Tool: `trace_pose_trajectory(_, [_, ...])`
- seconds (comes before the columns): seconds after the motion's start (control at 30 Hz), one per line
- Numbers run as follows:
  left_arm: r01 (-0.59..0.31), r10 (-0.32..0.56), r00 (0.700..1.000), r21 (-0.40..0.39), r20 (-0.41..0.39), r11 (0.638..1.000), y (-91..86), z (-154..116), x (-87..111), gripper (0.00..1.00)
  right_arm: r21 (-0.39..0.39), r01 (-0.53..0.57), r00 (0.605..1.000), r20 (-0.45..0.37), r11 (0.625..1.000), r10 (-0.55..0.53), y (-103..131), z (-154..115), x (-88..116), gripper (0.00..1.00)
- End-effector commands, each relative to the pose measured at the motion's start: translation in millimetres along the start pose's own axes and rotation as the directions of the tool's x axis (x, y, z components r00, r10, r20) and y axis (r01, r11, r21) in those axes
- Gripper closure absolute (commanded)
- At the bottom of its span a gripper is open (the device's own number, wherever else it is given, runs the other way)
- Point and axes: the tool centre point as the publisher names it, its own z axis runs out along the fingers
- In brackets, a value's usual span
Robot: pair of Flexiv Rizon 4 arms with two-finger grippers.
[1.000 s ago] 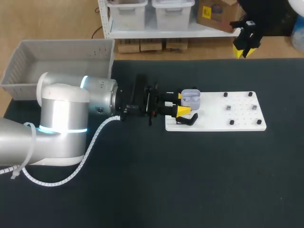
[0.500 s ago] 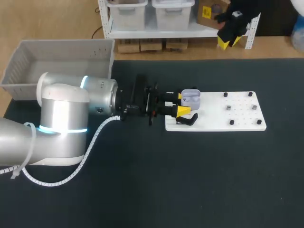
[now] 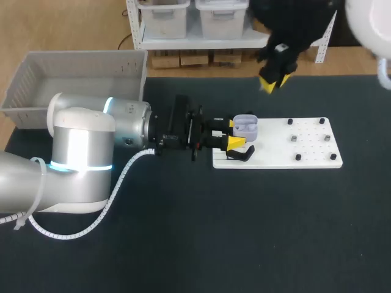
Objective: Pick up each earbud case from the left stands, insert the matching earbuds, close the lid, and place the case in the box.
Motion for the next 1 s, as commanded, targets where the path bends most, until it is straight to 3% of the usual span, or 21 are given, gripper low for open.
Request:
trace_pose_trajectory(0.03, [-0.003, 0.003, 1.0, -0.006, 0.003, 1.0, -1.2, 0, 0.8, 1.0, 0.021, 0.011, 0.999, -0.046, 1.0, -0.01, 14, 6, -9, 1.0])
trace_pose_trajectory(0.6, [-0.003, 0.003, 1.0, -0.006, 0.003, 1.0, -1.2, 0, 0.8, 1.0, 0.031, 0.024, 0.993, -0.119, 0.999, -0.02, 44, 51, 3, 1.0])
trace_pose_trajectory(1.0, [-0.003, 0.003, 1.0, -0.006, 0.003, 1.0, -1.2, 0, 0.8, 1.0, 0.07, -0.017, 0.992, -0.126, 0.997, 0.025, 36, 71, 4, 1.0])
